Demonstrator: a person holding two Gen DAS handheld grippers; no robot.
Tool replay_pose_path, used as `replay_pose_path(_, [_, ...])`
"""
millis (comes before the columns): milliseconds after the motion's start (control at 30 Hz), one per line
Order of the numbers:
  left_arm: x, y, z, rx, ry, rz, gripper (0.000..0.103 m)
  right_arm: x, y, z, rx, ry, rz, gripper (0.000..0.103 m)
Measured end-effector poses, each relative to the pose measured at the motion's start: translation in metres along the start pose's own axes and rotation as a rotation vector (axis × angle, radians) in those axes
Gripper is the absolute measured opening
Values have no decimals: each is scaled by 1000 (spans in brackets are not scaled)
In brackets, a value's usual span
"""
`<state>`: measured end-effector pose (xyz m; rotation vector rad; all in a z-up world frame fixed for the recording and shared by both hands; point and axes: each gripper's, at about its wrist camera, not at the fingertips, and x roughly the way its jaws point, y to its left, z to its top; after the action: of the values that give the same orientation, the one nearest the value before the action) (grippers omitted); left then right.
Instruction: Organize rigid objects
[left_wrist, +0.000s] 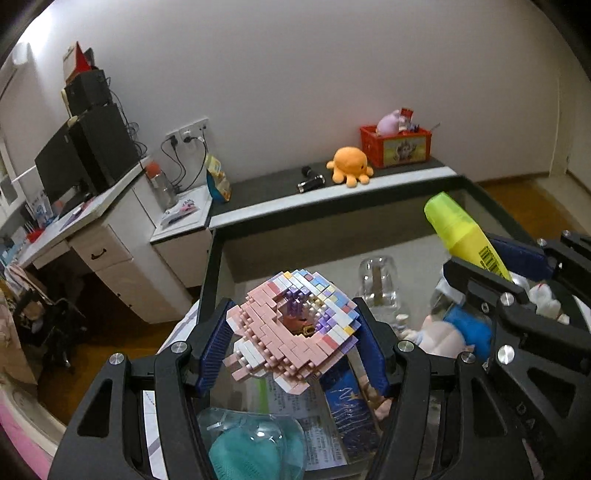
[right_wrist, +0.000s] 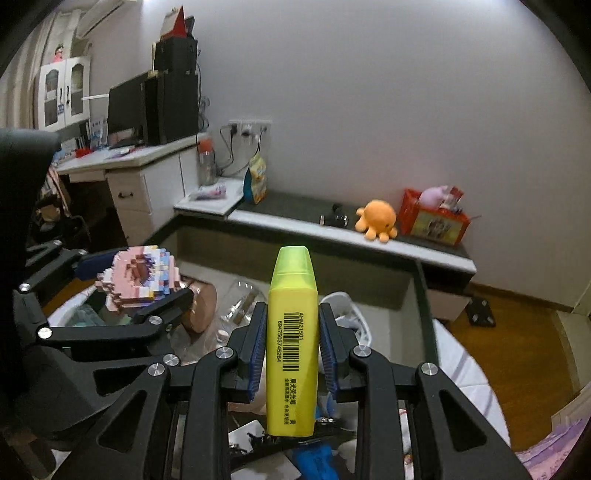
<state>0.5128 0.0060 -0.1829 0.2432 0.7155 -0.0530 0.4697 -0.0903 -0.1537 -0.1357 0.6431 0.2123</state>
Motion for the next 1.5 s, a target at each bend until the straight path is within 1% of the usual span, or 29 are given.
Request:
replay_pose_path(100, [-2,2,1,-4,0,22,71,1,-4,-2,21,-1,6,29])
replay_pose_path(133, [-3,4,1,-7,-6,35,75,3,-5,-1,26,-2,3,33])
replay_pose_path(167, [-6,7,1,-15,-12,52,77,-1,-6,-1,31,-10,-9,42])
replay_pose_path(200, [-10,11,1,-26,-18,61,80,-3,-7,0,36,-16,-22,49])
replay_pose_path(267, [-18,19,2,-56,-26,59,86,-14,-12,1,53,-40,-60,82])
replay_pose_path(300, [-24,24,1,-74,-42,46,93,-20,-14,2,63,-52,-65,86])
replay_pose_path(333, [-36,26,1,-90,-69,33,96,-30,-16,2,76,-72,-53,86])
replay_pose_path(400, [-54,28,-1,-97,-101,34,96,-43,-17,4,87,-89,-40,86])
replay_pose_path(500, [-85,30,-8,-100,-158,55,103,-72,-12,5,82,-121,-38,87])
replay_pose_path(533, [-100,32,-12,-109,-183,51,103,-82,-10,5,84,-133,-32,88])
replay_pose_path(600, [-123,35,-19,-127,-219,45,103,-103,-7,3,96,-155,-23,101])
replay_pose_path(633, [-139,36,-24,-138,-242,33,103,-113,-6,1,102,-167,-18,103])
replay_pose_path(733, [-176,38,-36,-149,-297,42,103,-148,2,-6,103,-208,10,103])
replay_pose_path(800, [-200,37,-44,-151,-332,50,103,-172,9,-13,97,-231,4,103])
replay_pose_path(867, [-228,35,-53,-155,-385,61,103,-199,16,-21,89,-261,-10,103])
replay_pose_path(1033, [-289,35,-72,-169,-480,55,103,-257,26,-36,97,-350,-24,103])
replay_pose_path(1133, [-321,33,-84,-160,-522,64,103,-289,32,-43,93,-395,-28,103])
replay_pose_path(1267, [-357,23,-95,-134,-596,74,103,-325,39,-55,96,-434,-46,103])
replay_pose_path(1500, [-409,16,-115,-143,-658,80,103,-376,44,-72,107,-485,-67,103])
